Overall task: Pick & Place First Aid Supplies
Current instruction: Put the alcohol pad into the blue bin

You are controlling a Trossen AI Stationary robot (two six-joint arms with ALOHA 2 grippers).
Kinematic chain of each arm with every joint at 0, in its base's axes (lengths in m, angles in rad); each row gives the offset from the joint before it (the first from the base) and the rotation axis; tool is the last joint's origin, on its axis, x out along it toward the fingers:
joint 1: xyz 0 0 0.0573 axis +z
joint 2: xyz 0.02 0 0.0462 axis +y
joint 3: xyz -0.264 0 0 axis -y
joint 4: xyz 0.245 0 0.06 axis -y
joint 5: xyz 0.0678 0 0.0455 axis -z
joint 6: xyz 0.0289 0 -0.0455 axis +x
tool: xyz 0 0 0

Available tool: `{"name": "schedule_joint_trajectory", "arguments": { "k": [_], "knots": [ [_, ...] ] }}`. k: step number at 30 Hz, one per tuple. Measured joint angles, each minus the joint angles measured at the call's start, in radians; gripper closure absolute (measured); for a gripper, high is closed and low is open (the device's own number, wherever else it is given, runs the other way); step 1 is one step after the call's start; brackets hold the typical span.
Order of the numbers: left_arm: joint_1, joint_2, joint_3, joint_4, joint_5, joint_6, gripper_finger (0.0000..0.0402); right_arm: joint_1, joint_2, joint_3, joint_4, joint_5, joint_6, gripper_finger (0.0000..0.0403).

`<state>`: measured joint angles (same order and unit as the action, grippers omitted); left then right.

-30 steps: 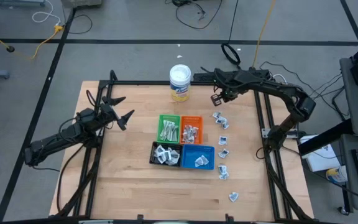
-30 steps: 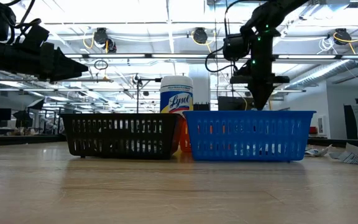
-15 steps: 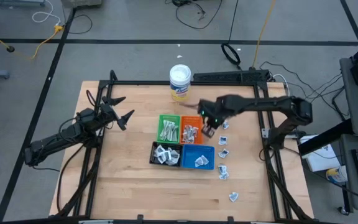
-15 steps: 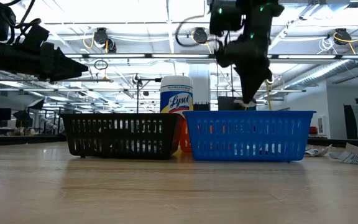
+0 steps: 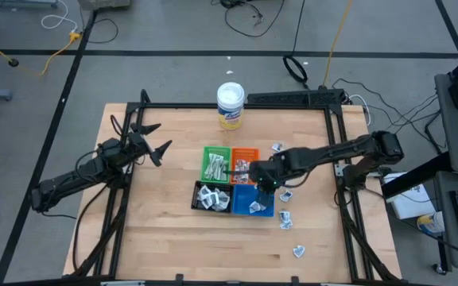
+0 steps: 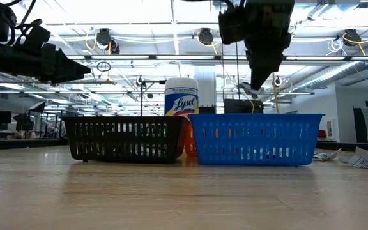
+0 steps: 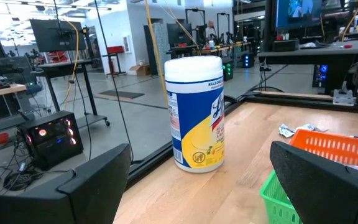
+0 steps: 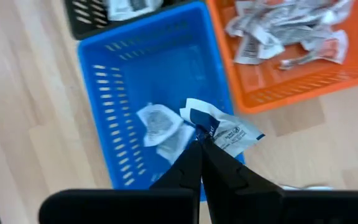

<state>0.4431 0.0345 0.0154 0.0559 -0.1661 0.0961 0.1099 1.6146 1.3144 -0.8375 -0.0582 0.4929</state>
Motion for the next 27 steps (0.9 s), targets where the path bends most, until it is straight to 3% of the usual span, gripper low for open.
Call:
{"name": "schedule_joint_trajectory", "arguments": {
  "k": [6,27],
  "knots": [
    [0.0,0.0,0.0,0.0,0.0,0.0,0.0009,0.039,0.003,0.0,0.025,0.0,0.008,0.0403],
    [0.0,0.0,0.0,0.0,0.0,0.0,0.0009,0.076,0.227,-0.001,0.134,0.004,-0.008,0.0403]
  ]
}}
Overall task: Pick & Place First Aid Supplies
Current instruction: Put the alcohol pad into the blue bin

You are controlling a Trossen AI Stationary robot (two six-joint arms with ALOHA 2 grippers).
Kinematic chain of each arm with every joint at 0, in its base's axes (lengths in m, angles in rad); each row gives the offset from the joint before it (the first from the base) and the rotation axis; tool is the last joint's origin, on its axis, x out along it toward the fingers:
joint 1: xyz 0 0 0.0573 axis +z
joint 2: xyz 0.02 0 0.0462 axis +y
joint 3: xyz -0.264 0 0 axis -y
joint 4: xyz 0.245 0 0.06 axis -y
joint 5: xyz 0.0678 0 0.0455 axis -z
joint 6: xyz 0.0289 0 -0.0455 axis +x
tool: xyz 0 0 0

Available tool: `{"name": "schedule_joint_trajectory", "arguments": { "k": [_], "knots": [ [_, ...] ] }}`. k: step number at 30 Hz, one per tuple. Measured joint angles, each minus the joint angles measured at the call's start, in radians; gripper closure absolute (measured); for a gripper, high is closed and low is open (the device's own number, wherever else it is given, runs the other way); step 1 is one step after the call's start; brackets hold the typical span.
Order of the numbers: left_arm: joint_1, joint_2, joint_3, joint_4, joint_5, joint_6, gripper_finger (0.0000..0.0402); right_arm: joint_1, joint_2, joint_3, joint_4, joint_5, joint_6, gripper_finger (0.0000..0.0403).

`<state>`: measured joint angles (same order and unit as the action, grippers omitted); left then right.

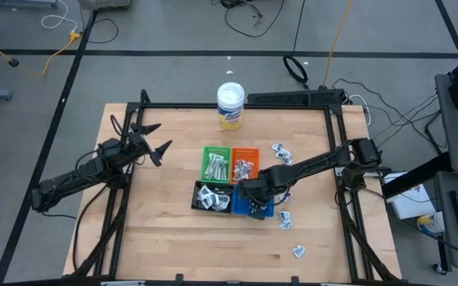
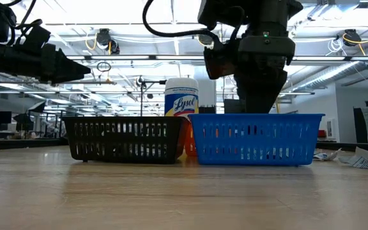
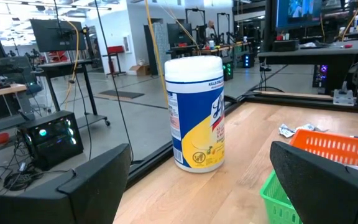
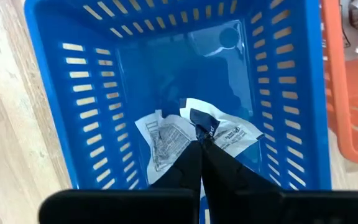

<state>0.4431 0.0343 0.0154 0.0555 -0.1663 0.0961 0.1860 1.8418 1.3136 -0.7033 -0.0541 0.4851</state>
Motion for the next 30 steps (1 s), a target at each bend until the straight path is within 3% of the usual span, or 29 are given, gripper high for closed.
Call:
{"name": "schedule_joint_trajectory", "arguments": {
  "k": [7,11,16,19,30],
  "knots": [
    [0.0,0.0,0.0,0.0,0.0,0.0,0.0009,0.0,0.003,0.0,0.0,-0.003,-0.023,0.0387],
    [0.0,0.0,0.0,0.0,0.0,0.0,0.0009,0.0,0.003,0.0,0.008,-0.054,-0.023,0.0326],
    [0.0,0.0,0.0,0.0,0.0,0.0,0.0009,-0.003,-0.013,0.008,-0.028,0.01,-0.018,0.0229],
    [0.0,0.0,0.0,0.0,0.0,0.0,0.0009,-0.024,-0.045,0.027,-0.061,0.001,-0.021,0.0194],
    [0.0,0.0,0.0,0.0,0.0,0.0,0.0009,-0.123,-0.139,0.07,-0.171,-0.034,-0.176,0.0177]
  ]
}}
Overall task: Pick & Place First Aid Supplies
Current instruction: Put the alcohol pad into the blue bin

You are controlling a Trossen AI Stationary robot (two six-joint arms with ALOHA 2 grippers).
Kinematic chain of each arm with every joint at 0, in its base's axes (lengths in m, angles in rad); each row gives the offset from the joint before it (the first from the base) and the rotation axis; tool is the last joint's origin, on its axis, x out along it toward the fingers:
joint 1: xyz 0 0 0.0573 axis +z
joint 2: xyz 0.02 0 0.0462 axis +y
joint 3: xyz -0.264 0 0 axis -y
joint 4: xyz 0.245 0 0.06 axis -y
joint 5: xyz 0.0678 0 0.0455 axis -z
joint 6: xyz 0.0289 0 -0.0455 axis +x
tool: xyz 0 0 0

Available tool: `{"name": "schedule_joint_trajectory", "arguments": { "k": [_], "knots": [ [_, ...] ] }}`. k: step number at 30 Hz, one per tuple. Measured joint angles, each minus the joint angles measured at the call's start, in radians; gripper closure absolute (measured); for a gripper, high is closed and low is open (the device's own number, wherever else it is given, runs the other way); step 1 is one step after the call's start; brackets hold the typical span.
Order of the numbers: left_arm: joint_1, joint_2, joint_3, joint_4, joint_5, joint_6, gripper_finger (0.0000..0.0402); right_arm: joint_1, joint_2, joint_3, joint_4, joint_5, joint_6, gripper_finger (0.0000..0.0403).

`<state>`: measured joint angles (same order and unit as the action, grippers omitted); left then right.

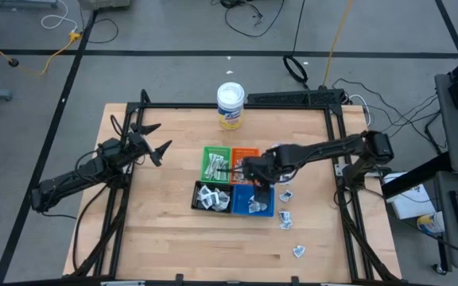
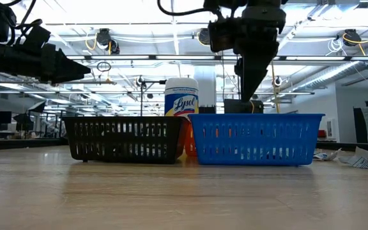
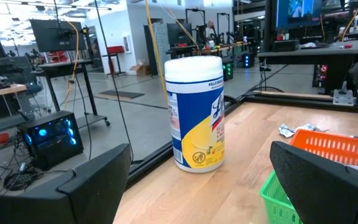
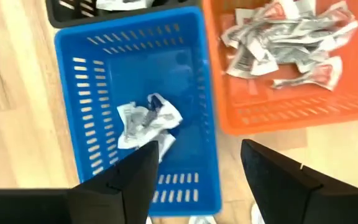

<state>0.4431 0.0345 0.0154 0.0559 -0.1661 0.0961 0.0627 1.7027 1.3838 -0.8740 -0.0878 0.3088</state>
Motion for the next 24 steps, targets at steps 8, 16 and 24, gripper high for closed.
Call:
{"name": "schedule_joint_trajectory", "arguments": {
  "k": [8,16,24],
  "knots": [
    [0.0,0.0,0.0,0.0,0.0,0.0,0.0009,-0.185,-0.026,0.0,-0.084,0.058,-0.01,0.0177],
    [0.0,0.0,0.0,0.0,0.0,0.0,0.0009,-0.382,-0.026,-0.001,-0.108,0.066,-0.013,0.0177],
    [0.0,0.0,0.0,0.0,0.0,0.0,0.0009,-0.541,-0.026,-0.001,-0.112,0.092,-0.056,0.0177]
  ]
}}
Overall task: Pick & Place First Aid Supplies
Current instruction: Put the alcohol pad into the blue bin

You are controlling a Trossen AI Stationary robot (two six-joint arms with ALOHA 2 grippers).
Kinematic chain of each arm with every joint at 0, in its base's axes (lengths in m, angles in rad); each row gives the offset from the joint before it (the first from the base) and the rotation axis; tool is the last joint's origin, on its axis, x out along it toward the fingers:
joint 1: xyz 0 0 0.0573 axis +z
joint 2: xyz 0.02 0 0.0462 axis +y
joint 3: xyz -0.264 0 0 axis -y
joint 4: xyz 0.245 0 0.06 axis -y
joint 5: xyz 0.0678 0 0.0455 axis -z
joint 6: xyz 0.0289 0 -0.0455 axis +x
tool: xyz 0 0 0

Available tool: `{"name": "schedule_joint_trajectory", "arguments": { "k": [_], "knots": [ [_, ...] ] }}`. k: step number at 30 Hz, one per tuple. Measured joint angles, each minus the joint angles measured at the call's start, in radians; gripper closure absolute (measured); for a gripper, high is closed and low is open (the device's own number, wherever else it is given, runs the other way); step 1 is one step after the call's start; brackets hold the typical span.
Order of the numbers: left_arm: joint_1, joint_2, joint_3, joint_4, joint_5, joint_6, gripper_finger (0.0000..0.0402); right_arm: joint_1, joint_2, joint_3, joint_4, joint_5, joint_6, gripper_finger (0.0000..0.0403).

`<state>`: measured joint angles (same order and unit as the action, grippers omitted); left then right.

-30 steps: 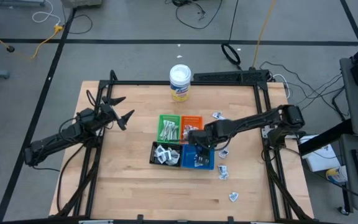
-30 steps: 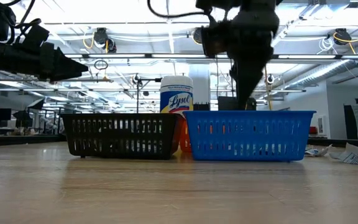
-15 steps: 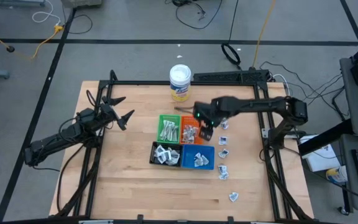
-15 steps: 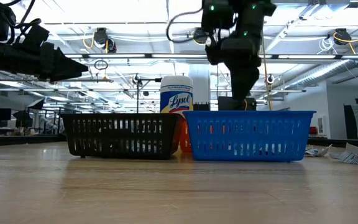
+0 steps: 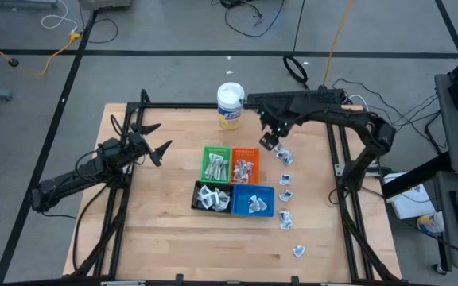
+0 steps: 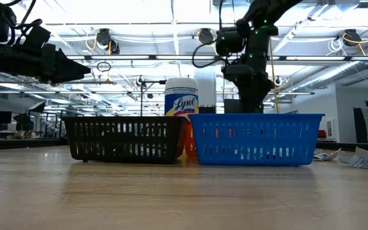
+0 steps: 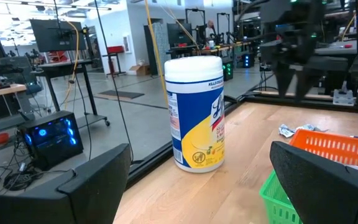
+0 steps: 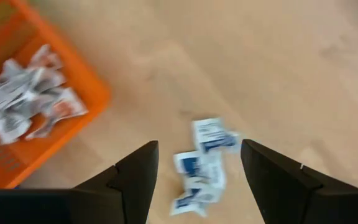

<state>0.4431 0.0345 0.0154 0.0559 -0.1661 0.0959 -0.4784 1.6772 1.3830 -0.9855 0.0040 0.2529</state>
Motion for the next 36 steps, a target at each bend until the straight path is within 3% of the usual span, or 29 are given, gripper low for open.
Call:
{"name": "schedule_joint_trajectory", "arguments": {
  "k": [8,29,32,36],
  "knots": [
    [0.0,0.0,0.0,0.0,0.0,0.0,0.0009,-0.099,0.003,-0.01,0.01,-0.005,-0.007,0.0177],
    [0.0,0.0,0.0,0.0,0.0,0.0,0.0009,-0.089,0.147,-0.163,0.148,-0.029,-0.013,0.0179],
    [0.0,0.0,0.0,0.0,0.0,0.0,0.0009,-0.089,0.156,-0.166,0.163,-0.032,-0.013,0.0199],
    [0.0,0.0,0.0,0.0,0.0,0.0,0.0009,-0.089,0.156,-0.166,0.188,-0.034,-0.03,0.0265]
  ]
}}
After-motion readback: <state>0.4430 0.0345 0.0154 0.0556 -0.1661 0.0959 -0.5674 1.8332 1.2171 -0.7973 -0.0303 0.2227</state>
